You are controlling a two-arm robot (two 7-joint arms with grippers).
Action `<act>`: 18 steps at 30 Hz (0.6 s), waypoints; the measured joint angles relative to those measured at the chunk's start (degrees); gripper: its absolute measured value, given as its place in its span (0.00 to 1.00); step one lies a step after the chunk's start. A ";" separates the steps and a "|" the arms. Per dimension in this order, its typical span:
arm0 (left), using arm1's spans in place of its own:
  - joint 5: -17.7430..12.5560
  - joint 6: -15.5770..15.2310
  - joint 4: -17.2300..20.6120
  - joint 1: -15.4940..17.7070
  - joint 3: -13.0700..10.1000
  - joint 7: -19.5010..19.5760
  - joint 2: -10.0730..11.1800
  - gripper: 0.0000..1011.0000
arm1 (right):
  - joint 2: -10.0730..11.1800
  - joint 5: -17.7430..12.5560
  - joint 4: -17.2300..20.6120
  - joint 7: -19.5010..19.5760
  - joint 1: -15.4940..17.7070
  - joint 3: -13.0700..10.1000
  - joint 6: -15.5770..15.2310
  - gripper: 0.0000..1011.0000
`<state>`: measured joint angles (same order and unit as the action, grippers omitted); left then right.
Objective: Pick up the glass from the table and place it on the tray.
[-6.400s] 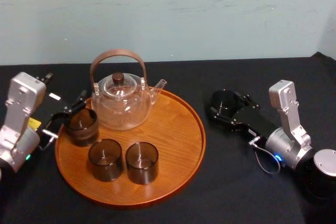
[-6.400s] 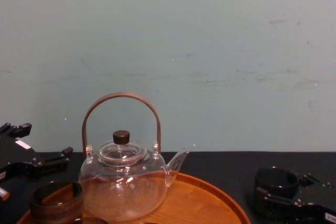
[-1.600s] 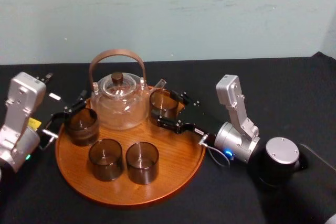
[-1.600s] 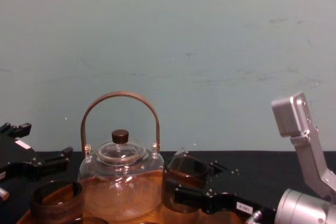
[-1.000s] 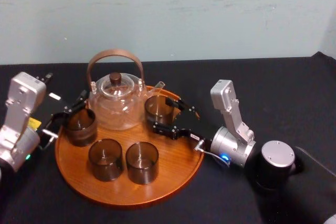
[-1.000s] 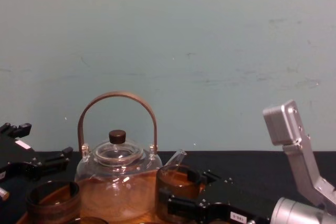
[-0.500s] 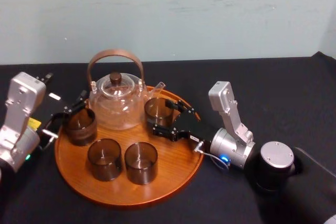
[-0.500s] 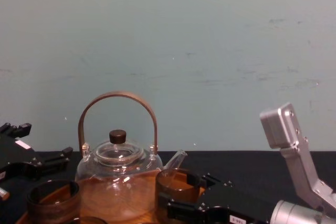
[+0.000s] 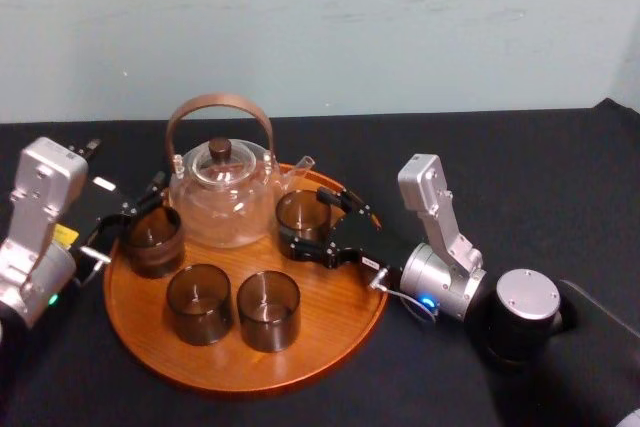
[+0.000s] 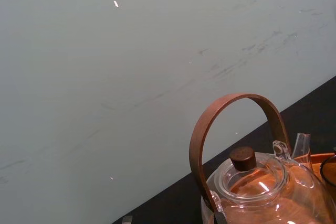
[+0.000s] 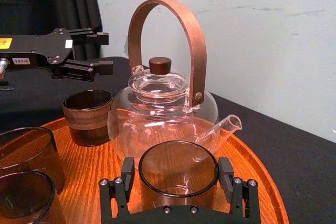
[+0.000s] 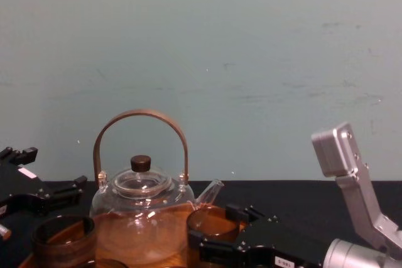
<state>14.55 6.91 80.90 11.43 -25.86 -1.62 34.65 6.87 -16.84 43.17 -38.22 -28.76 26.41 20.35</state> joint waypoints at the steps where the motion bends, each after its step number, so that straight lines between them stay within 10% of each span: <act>1: 0.00 0.00 0.00 0.00 0.00 0.00 0.00 0.99 | 0.00 -0.01 0.00 0.00 -0.01 -0.01 0.00 0.99; 18: 0.00 0.00 0.00 0.00 0.00 0.00 0.00 0.99 | 1.65 -1.38 5.74 -0.22 2.19 -0.53 -2.28 0.99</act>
<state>14.55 6.90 80.90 11.43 -25.86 -1.62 34.65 8.52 -18.22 48.90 -38.43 -26.57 25.88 18.07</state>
